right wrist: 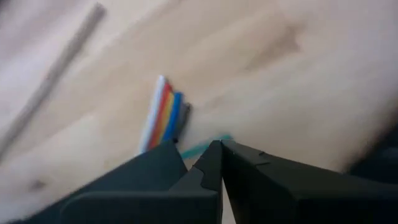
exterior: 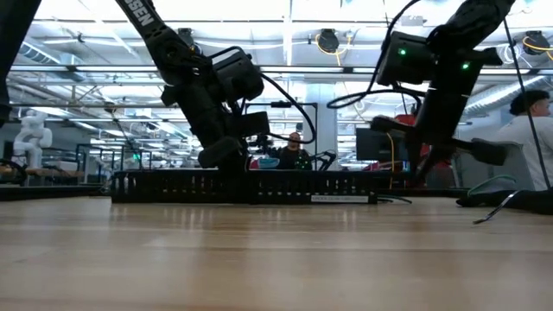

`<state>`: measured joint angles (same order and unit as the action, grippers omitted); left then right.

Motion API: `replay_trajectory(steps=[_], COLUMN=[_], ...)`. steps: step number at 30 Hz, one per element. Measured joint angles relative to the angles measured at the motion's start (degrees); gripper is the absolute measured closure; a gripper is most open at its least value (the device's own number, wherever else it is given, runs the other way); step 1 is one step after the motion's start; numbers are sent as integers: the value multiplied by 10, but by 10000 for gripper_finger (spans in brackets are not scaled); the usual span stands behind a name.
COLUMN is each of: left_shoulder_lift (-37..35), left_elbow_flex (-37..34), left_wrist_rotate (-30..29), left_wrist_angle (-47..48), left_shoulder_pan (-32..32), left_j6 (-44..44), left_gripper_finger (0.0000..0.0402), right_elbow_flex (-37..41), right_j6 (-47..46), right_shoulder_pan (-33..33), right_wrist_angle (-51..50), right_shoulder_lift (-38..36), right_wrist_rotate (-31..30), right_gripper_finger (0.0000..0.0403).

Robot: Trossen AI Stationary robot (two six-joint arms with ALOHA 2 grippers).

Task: Ziptie cables
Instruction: Close the black cable duct cover

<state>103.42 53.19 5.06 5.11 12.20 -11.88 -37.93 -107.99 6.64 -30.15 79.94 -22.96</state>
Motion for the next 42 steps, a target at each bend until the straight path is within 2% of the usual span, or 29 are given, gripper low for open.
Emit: replay_trajectory(steps=[3,10,18,22,28,36,42], left_shoulder_lift=[-1,4,5,5,5,8,8], left_elbow_flex=[-1,-1,-1,-1,3,14,41], left_wrist_rotate=[-3,-10,-17,-21,-20,7,73], left_wrist_angle=[8,0,-1,3,7,8,0], left_shoulder_pan=[-7,-12,-13,-14,-15,-8,1], left_j6=[4,9,10,6,7,52,56], left_gripper_finger=[151,151,151,151,151,146,104], right_elbow_flex=[3,3,3,2,-5,-3,-3], right_j6=[5,-6,-28,0,-34,7,38], right_shoulder_pan=[1,1,-16,-18,-32,-30,-31], right_wrist_angle=[35,26,21,20,-59,-36,-35], right_shoulder_lift=[1,1,4,5,-20,-22,-22], right_wrist_rotate=[-18,27,32,36,33,3,10], right_gripper_finger=[403,403,403,403,403,403,403])
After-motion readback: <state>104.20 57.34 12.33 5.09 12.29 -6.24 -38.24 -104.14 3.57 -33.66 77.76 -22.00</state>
